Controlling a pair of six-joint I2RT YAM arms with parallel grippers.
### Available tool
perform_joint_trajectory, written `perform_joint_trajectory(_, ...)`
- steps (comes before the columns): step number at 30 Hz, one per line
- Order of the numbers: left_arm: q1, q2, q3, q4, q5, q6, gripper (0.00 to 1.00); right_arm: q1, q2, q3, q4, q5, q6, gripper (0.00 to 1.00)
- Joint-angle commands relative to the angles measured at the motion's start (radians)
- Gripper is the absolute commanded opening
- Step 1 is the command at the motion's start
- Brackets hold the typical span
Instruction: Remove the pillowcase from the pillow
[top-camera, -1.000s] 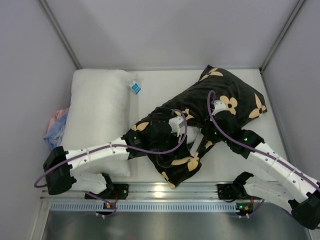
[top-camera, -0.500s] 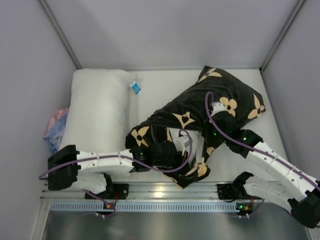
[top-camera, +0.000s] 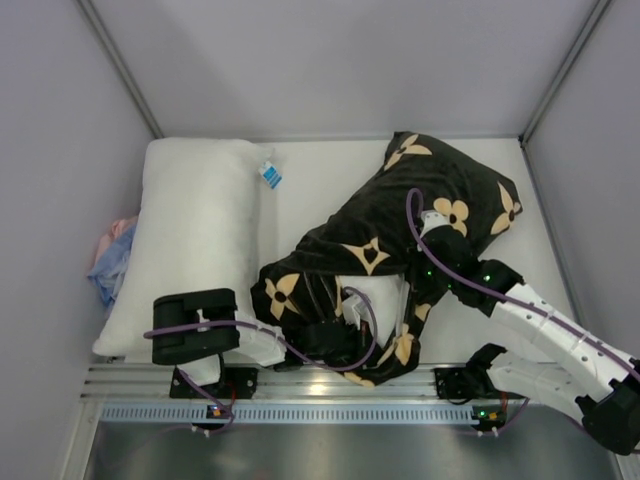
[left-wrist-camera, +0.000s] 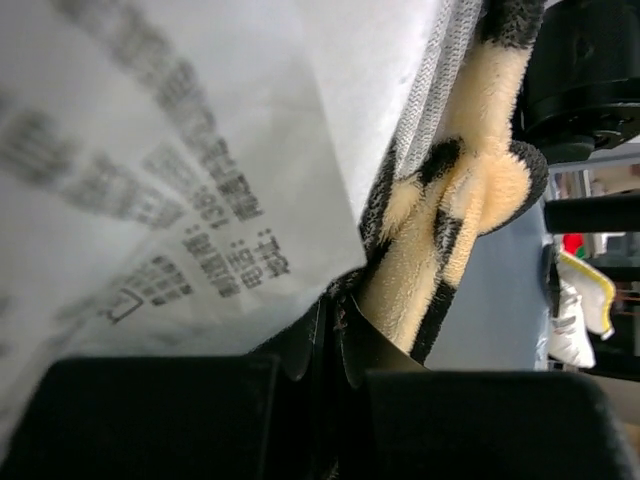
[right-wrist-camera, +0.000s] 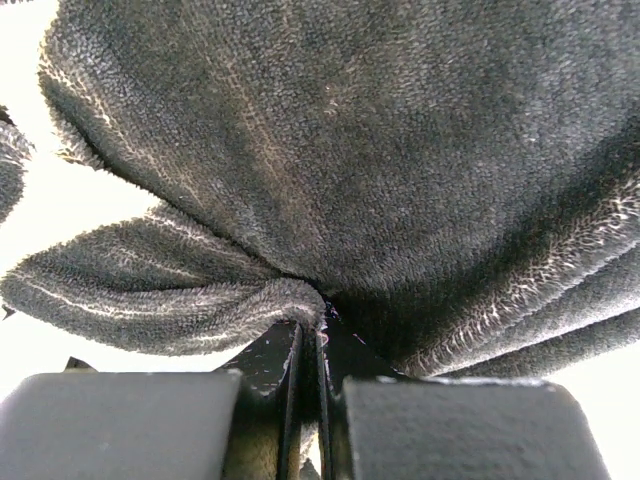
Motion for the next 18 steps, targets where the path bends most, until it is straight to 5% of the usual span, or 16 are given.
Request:
perform_joint_trajectory(1, -0.031, 0.121, -0.11, -0.019, 0.035, -0.143, 0.0, 0.004, 0.003, 0.008, 0.061, 0.056, -0.014, 0.01)
perform_joint_trajectory(5, -0.031, 0.109, -0.099, -0.048, 0.024, -0.129, 0.0, 0.004, -0.02, 0.011, 0.045, 0.067, -0.018, 0.06)
perform_joint_trajectory(7, -0.031, 0.088, -0.085, -0.096, 0.02, -0.109, 0.0, 0.004, -0.03, 0.023, 0.031, 0.069, -0.024, 0.18)
perform_joint_trajectory(8, -0.031, 0.059, -0.084, -0.113, 0.02, -0.101, 0.0, 0.005, -0.037, 0.031, 0.009, 0.061, -0.024, 0.4)
perform_joint_trajectory(10, -0.031, 0.025, -0.081, -0.149, -0.017, -0.083, 0.0, 0.011, -0.056, 0.066, -0.017, 0.009, -0.028, 0.61)
perform_joint_trajectory(11, -0.031, -0.01, -0.081, -0.182, -0.032, -0.077, 0.0, 0.028, -0.064, 0.079, -0.029, -0.009, -0.023, 0.81)
perform_joint_trajectory(13, -0.031, -0.049, -0.079, -0.221, -0.048, -0.058, 0.0, 0.073, -0.095, 0.125, -0.064, -0.017, -0.009, 0.99)
perform_joint_trajectory(18, -0.031, -0.19, -0.053, -0.41, -0.103, -0.021, 0.0, 0.367, -0.106, 0.21, -0.156, 0.137, 0.093, 1.0)
